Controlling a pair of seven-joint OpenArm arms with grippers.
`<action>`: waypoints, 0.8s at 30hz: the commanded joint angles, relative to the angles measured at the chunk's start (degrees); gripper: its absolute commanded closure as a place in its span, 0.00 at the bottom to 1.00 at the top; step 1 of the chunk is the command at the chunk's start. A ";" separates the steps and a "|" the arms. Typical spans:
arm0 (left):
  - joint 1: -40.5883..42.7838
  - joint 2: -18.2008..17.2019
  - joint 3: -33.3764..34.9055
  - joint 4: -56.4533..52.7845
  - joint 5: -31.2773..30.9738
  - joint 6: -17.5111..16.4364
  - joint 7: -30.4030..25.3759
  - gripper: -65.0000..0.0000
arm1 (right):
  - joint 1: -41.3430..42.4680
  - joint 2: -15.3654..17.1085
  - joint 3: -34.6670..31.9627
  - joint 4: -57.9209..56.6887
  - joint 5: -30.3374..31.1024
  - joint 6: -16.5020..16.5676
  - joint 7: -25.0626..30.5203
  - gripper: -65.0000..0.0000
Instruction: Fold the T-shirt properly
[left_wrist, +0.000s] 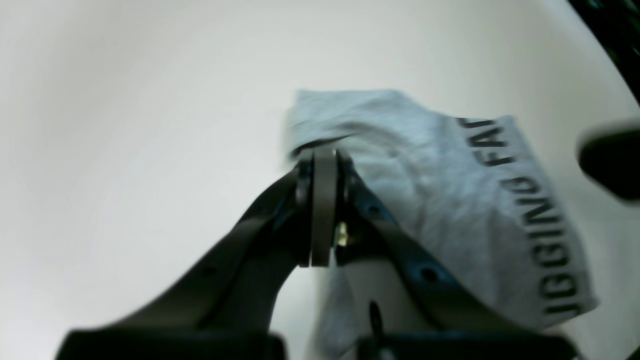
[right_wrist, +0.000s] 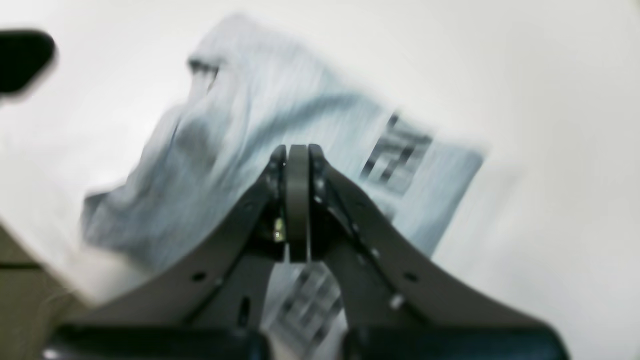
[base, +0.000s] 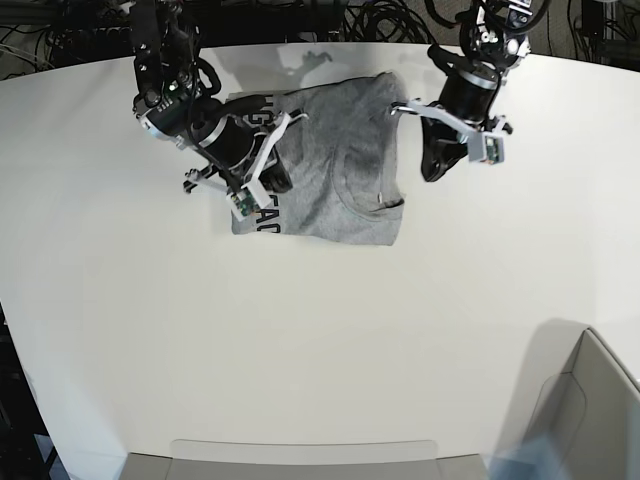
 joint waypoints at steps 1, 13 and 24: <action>2.10 -0.22 -1.89 1.04 0.00 -0.18 -2.66 1.00 | -1.10 0.00 0.11 0.79 0.53 0.09 0.97 1.00; 20.30 -0.31 -11.56 0.42 1.32 -0.27 -12.59 1.00 | -26.95 0.53 -0.06 0.88 0.36 -8.35 21.10 1.00; 30.50 1.01 -10.85 -10.74 7.30 -0.44 -24.99 1.00 | -47.26 0.00 5.04 0.62 0.53 -8.79 36.31 1.00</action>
